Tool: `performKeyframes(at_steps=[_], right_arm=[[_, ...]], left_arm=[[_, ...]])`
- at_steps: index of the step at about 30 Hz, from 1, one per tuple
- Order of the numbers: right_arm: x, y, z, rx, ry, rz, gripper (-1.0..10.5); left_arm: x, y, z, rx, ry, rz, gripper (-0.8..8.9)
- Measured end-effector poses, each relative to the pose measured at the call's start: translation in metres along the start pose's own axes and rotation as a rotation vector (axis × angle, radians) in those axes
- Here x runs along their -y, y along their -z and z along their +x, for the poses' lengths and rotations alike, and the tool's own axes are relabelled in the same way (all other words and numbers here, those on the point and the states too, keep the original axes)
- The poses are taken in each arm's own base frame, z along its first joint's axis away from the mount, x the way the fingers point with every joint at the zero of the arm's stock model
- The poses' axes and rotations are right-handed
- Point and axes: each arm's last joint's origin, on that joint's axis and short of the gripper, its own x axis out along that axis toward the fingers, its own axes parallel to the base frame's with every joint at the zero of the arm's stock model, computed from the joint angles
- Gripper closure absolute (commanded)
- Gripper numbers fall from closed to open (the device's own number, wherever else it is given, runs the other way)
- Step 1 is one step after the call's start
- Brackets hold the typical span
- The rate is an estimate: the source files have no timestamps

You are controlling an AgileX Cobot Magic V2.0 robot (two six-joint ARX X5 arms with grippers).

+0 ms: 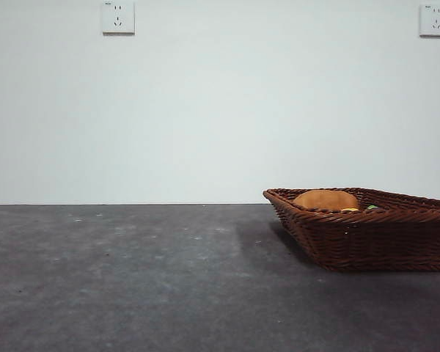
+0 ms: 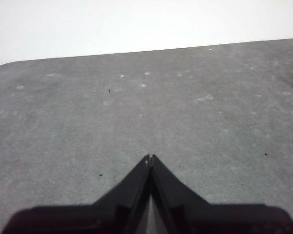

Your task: Help me put the vegetables on the table into the basket

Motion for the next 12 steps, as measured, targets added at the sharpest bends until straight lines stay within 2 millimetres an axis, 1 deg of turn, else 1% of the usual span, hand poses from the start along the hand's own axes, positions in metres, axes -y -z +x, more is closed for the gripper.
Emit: performKeyframes(at_steps=[3, 6, 12], right_arm=[[-0.002, 0.019, 0.002, -0.003, 0.010, 0.020, 9.5], [-0.004, 0.031, 0.003, -0.008, 0.022, 0.037, 9.5], [-0.006, 0.046, 0.006, -0.011, 0.028, 0.052, 9.5]], left_arm=[[0.000, 0.000, 0.000, 0.000, 0.000, 0.000, 8.17], [0.000, 0.000, 0.000, 0.000, 0.000, 0.000, 8.17], [0.000, 0.000, 0.000, 0.000, 0.000, 0.000, 8.17]])
